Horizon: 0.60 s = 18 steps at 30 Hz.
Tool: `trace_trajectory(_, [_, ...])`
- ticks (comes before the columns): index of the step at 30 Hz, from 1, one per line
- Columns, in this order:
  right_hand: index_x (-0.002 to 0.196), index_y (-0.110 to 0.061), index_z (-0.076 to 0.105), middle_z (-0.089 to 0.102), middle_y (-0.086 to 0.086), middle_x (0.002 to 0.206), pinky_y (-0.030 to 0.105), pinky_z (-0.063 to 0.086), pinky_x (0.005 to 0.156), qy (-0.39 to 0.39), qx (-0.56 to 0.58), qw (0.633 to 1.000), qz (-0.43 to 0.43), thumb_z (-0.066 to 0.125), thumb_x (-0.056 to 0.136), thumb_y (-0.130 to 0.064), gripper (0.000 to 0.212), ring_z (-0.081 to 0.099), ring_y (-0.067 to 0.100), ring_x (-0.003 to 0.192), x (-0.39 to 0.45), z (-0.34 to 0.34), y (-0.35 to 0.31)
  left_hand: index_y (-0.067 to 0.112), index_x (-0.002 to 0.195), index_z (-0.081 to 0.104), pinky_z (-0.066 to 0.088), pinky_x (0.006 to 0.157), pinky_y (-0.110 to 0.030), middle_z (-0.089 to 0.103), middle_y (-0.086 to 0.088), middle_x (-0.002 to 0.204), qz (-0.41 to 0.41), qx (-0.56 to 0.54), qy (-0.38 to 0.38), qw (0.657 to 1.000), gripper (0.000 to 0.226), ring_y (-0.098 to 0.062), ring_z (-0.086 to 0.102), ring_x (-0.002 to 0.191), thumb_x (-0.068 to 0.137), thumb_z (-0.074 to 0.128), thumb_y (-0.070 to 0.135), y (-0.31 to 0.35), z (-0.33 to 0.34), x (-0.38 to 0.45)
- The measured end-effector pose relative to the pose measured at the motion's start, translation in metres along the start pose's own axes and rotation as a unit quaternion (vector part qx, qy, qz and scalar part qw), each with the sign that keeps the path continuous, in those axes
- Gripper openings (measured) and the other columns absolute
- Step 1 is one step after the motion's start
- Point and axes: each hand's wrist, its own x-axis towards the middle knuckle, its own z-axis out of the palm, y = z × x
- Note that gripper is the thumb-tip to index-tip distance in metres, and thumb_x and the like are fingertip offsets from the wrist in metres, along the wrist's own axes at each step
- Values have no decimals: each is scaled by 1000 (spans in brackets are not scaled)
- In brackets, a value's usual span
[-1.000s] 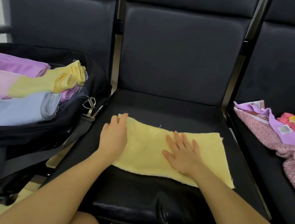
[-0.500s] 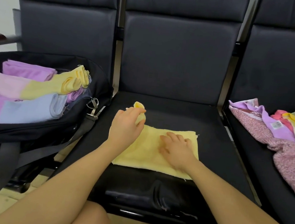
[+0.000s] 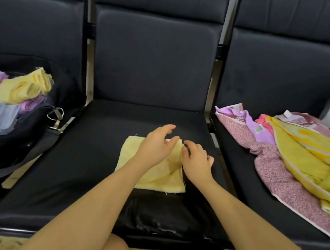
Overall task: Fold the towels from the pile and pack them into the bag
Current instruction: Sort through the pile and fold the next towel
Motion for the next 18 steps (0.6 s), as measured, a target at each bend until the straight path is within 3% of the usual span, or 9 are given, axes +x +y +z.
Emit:
trace_trajectory(2, [139, -22, 44, 48, 0, 136, 37, 22, 103, 3, 2, 1000, -17, 35, 102, -29, 39, 43, 19, 124, 1, -1, -1, 21, 134, 52, 42, 94, -23, 53, 4, 134, -8, 29, 18, 999, 36, -12, 53, 116, 100, 44, 29, -16, -3, -2])
trace_trajectory(5, [138, -21, 46, 49, -1, 135, 32, 25, 100, -14, -19, 995, -95, 37, 102, -28, 37, 44, 18, 122, 1, 2, -5, 21, 133, 53, 37, 100, -30, 51, 4, 138, -54, 148, 9, 987, 35, -17, 47, 125, 101, 39, 22, -49, -12, -8])
trace_trajectory(7, [138, -22, 46, 50, -4, 136, 30, 26, 101, -43, -30, 988, -146, 36, 102, -30, 38, 44, 16, 123, -1, 8, -10, 24, 138, 46, 28, 108, -38, 40, 4, 147, -75, 229, -68, 968, 39, -17, 34, 135, 101, 34, 23, -63, -14, -11])
trace_trajectory(10, [142, -26, 42, 48, -6, 142, 29, 24, 106, -98, -54, 977, -184, 32, 103, -36, 41, 42, 11, 129, 0, 20, -17, 30, 151, 22, 7, 117, -44, 7, 5, 161, -90, 277, -173, 941, 47, -17, 2, 147, 104, 20, 29, -76, -11, -15])
trace_trajectory(15, [151, -31, 22, 5, -10, 161, 43, -7, 117, -239, -178, 945, -133, 9, 102, -47, 53, 1, 11, 148, 10, 31, -10, 35, 152, 0, -11, 118, -45, -13, 11, 159, -119, 257, -206, 937, 49, -12, -17, 145, 103, 5, 35, -86, -11, -13])
trace_trajectory(16, [151, -31, 23, 5, -9, 161, 43, -9, 116, -236, -170, 949, -125, 9, 102, -47, 53, 1, 11, 148, 12, 32, -9, 35, 152, 0, -12, 117, -45, -13, 11, 159, -123, 246, -205, 939, 50, -11, -17, 145, 103, 3, 35, -87, -12, -12])
trace_trajectory(18, [143, -28, 42, 26, -6, 156, 37, 2, 112, -173, -119, 972, -108, 15, 104, -43, 50, 20, 9, 142, 15, 31, -10, 35, 152, 1, -13, 117, -45, -12, 12, 159, -121, 238, -199, 943, 50, -10, -17, 145, 102, 2, 35, -89, -13, -10])
